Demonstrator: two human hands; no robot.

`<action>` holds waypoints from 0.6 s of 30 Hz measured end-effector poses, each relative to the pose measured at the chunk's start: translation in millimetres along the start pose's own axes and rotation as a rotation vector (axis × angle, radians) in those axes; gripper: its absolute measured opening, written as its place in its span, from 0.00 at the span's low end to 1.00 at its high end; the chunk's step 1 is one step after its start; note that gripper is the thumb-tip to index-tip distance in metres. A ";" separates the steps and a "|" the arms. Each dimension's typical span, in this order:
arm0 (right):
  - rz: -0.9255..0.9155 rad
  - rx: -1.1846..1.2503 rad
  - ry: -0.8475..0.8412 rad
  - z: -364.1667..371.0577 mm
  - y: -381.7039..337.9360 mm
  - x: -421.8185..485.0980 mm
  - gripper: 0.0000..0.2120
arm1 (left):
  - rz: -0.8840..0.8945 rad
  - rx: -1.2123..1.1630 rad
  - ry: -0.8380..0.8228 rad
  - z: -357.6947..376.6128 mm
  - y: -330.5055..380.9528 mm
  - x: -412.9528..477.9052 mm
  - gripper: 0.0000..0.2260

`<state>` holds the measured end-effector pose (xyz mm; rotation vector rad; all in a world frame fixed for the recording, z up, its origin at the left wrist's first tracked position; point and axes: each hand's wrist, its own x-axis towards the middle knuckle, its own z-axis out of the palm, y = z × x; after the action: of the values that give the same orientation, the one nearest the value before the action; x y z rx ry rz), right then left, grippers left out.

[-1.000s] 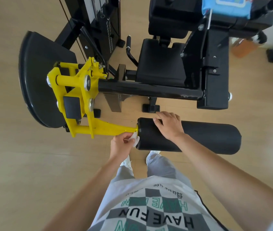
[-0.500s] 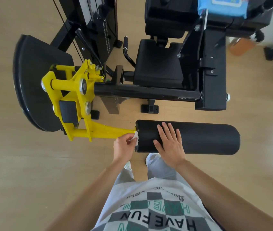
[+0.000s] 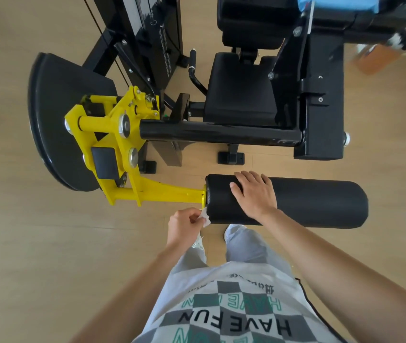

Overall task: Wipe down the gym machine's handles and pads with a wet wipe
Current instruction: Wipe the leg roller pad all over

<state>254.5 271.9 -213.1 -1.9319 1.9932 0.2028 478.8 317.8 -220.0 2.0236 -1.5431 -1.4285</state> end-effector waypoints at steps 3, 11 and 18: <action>0.004 0.066 -0.042 -1.0 5.2 14.4 0.28 | -0.024 0.002 0.028 -5.0 -1.7 0.3 0.03; -0.113 0.272 0.209 -5.3 11.4 -16.8 0.20 | 0.032 -0.183 0.232 -10.5 35.3 20.0 0.06; -0.107 0.063 0.028 25.6 3.7 -53.7 0.34 | 0.106 -0.153 0.193 2.5 39.8 26.1 0.08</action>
<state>255.0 331.3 -218.6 -2.0047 1.8837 0.0844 451.6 280.1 -209.2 1.8992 -1.3943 -1.2317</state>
